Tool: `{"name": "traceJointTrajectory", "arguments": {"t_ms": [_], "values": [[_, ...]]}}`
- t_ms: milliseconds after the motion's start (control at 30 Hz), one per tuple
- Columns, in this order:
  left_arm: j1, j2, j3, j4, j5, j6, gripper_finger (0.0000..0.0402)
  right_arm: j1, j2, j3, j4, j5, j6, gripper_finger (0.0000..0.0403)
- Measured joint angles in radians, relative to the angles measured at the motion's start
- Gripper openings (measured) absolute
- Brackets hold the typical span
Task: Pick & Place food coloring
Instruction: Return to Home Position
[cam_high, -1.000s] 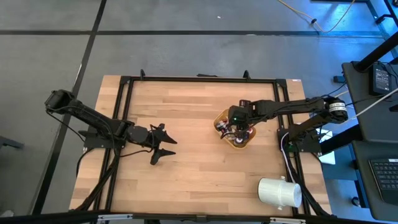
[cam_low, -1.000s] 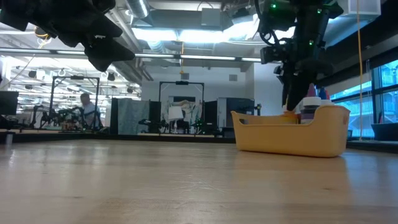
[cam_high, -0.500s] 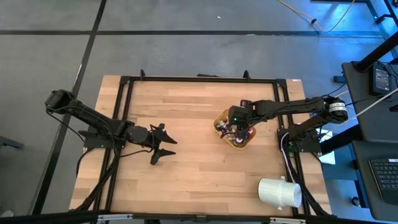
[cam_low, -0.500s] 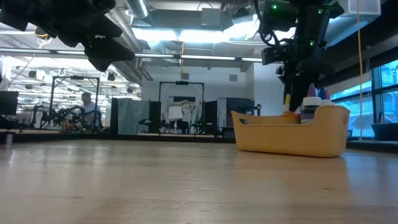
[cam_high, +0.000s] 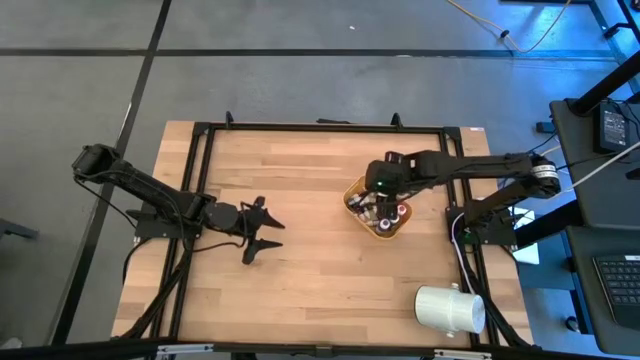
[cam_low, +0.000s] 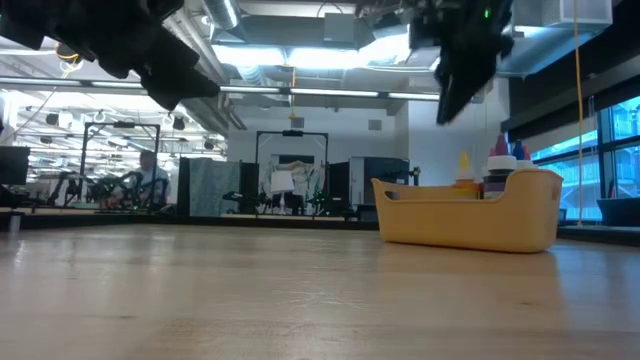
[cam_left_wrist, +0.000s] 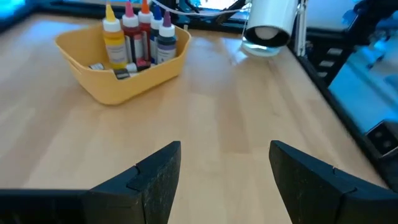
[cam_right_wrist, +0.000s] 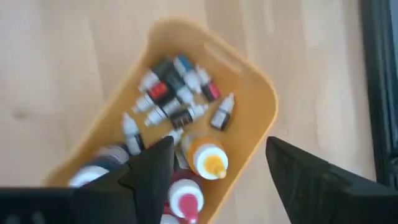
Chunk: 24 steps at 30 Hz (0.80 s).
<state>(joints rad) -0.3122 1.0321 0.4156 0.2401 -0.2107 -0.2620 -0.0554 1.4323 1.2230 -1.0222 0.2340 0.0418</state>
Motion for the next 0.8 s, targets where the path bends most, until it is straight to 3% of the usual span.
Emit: {"name": "traceJointTrajectory", "arguments": {"t_ms": [167,300,500,800], "values": [[0.0,0.0,0.0,-0.012,-0.008,0.036,0.0239,0.096,-0.129,-0.026,0.052,-0.017,0.078,0.0255],[0.0,0.0,0.0,-0.007,-0.003,-0.038,0.0239,0.206,-0.306,-0.184,0.184,-0.021,0.152,0.0255],[0.027,-0.02,-0.003,0.087,0.032,0.078,0.0239,0.288,-0.571,-0.456,0.464,-0.019,0.216,0.0255],[0.147,-0.146,-0.287,0.545,0.187,0.038,0.0239,0.289,-0.89,-0.809,0.832,0.006,0.154,0.0255]]}}
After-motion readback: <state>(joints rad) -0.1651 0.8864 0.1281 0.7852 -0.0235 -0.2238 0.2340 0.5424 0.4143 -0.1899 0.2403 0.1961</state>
